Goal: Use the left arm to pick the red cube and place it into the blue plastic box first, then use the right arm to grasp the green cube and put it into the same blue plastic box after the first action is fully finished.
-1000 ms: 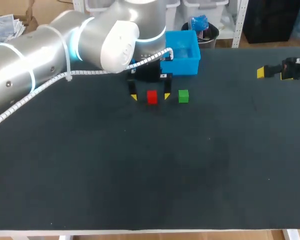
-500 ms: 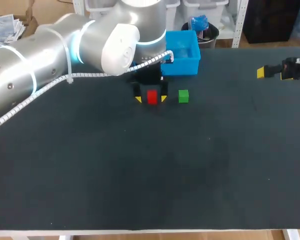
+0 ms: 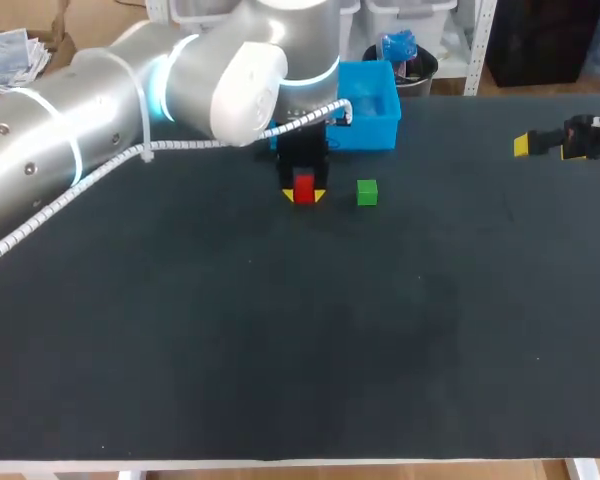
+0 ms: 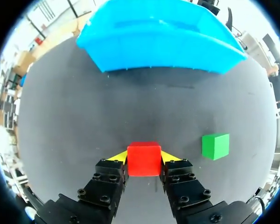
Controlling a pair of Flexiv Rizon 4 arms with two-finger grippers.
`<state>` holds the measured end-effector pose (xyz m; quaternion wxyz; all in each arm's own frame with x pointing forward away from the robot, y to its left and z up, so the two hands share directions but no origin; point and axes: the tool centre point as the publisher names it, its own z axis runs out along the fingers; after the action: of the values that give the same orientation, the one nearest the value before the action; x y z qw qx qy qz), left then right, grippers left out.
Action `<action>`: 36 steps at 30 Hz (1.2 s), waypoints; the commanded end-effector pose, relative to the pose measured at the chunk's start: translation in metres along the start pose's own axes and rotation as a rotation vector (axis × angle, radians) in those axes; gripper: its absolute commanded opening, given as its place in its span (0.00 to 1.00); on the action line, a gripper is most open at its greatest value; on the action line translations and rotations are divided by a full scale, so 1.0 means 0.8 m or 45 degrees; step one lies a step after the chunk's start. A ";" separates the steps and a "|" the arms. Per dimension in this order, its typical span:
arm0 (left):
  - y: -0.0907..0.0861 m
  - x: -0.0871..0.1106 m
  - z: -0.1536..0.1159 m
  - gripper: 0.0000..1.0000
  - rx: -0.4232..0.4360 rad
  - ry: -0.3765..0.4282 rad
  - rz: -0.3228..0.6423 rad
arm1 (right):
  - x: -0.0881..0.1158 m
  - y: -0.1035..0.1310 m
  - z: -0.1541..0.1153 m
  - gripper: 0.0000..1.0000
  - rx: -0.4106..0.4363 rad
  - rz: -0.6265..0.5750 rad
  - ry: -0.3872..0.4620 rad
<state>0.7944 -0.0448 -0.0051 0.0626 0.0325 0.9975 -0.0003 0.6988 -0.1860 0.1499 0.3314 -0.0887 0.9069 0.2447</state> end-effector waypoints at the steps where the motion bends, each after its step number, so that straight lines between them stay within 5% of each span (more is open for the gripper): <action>1: 0.001 -0.008 -0.024 0.00 -0.014 -0.008 0.011 | 0.000 0.000 0.001 1.00 0.004 0.000 0.001; 16: 0.005 -0.061 -0.161 0.00 0.020 -0.256 0.113 | 0.000 0.000 0.001 1.00 0.004 0.000 0.001; 36: 0.026 -0.070 -0.211 0.00 0.240 -0.558 0.470 | 0.000 0.000 0.001 1.00 0.004 0.000 0.001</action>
<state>0.8429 -0.0394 0.1693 0.2363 0.2126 0.9464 -0.0570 0.6988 -0.1859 0.1499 0.3314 -0.0887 0.9069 0.2447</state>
